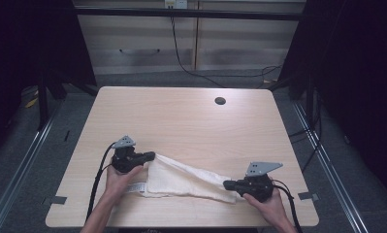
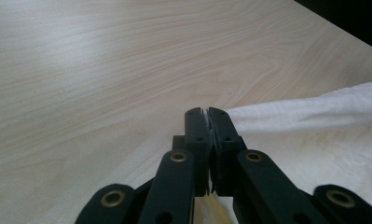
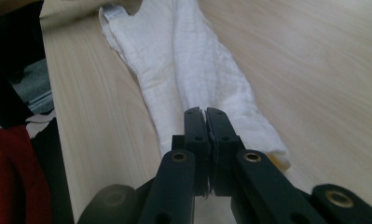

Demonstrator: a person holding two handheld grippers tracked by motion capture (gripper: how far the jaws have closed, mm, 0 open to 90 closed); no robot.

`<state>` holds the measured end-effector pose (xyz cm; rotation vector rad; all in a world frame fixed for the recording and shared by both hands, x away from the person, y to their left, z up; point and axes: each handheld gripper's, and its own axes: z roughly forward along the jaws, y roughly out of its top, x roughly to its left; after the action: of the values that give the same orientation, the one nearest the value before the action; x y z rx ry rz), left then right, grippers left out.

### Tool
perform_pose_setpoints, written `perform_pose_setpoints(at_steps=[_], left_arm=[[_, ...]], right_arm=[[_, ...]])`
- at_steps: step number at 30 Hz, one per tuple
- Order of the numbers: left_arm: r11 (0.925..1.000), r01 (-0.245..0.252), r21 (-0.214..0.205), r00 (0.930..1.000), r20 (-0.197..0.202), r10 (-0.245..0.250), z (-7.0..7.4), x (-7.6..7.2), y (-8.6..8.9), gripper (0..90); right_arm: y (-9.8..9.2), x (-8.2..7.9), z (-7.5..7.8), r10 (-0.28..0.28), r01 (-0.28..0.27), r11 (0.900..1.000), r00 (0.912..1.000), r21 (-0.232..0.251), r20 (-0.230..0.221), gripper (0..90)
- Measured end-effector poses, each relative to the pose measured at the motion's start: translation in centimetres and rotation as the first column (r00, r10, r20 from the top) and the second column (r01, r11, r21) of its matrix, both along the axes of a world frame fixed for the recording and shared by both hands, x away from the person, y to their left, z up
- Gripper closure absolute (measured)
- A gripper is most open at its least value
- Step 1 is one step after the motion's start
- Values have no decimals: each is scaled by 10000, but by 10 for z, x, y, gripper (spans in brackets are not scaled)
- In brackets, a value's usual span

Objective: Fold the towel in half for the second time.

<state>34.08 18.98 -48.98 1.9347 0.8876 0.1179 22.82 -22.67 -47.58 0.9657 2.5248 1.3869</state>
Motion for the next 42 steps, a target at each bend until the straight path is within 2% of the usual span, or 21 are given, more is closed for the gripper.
perform_pose_setpoints(at_steps=[4, 6, 12, 14, 16, 20, 21, 23, 26, 29, 34, 38, 40, 42], left_arm=[[10000, 85, -18, 9999, 61, -85, 1, -2, -3, 878], [9999, 133, 109, 9999, 107, -134, 2, -3, -5, 879], [9999, 164, -12, 9998, 138, -163, 3, -2, -8, 878], [9999, 144, -53, 9998, 148, -143, 3, -2, -8, 878], [9994, 171, -292, 9997, 162, -167, 7, -1, -10, 878], [9981, 243, -563, 9990, 379, -222, 14, -1, -11, 878], [9958, 281, -872, 9988, 422, -245, 17, -1, -10, 877], [9963, 394, -768, 9975, 619, -347, 20, -2, -10, 877], [9948, 474, -900, 9963, 759, -406, 25, -5, -9, 877], [9946, 624, -827, 9943, 914, -547, 31, -8, -10, 876], [9923, 1143, -478, 9853, 1333, -1071, 42, -23, -13, 876], [9904, 1338, -353, 9824, 1359, -1278, 42, -31, -12, 876], [9897, 1429, -67, 9824, 1221, -1410, 39, -38, -8, 876], [9881, 1536, -92, 9825, 1078, -1518, 35, -42, -4, 876]], right_arm=[[2, -6, -8, 194, -204, 9993, 9993, -321, -305, 882], [2, -8, -11, 342, -364, 9984, 9982, -426, -493, 882], [9, -9, -21, 675, -770, 9921, 9931, -986, -960, 882], [10, -9, -22, 716, -818, 9914, 9924, -1017, -1003, 883], [10, -6, -24, 683, -787, 9928, 9913, -901, -1127, 884], [8, -1, -24, 392, -498, 9941, 9933, -963, -1087, 885], [7, 4, -24, 222, -328, 9950, 9936, -944, -1109, 885], [8, 6, -24, 58, -168, 9951, 9936, -970, -1128, 885], [7, 11, -24, -192, 76, 9950, 9930, -992, -1167, 886], [7, 13, -24, -437, 306, 9943, 9908, -1022, -1282, 886], [6, 15, -24, -578, 459, 9939, 9912, -1001, -1194, 886], [6, 14, -24, -676, 548, 9933, 9897, -1021, -1265, 886], [6, 15, -23, -797, 667, 9914, 9900, -1125, -1162, 886], [4, 15, -23, -876, 738, 9902, 9895, -1188, -1150, 886]])
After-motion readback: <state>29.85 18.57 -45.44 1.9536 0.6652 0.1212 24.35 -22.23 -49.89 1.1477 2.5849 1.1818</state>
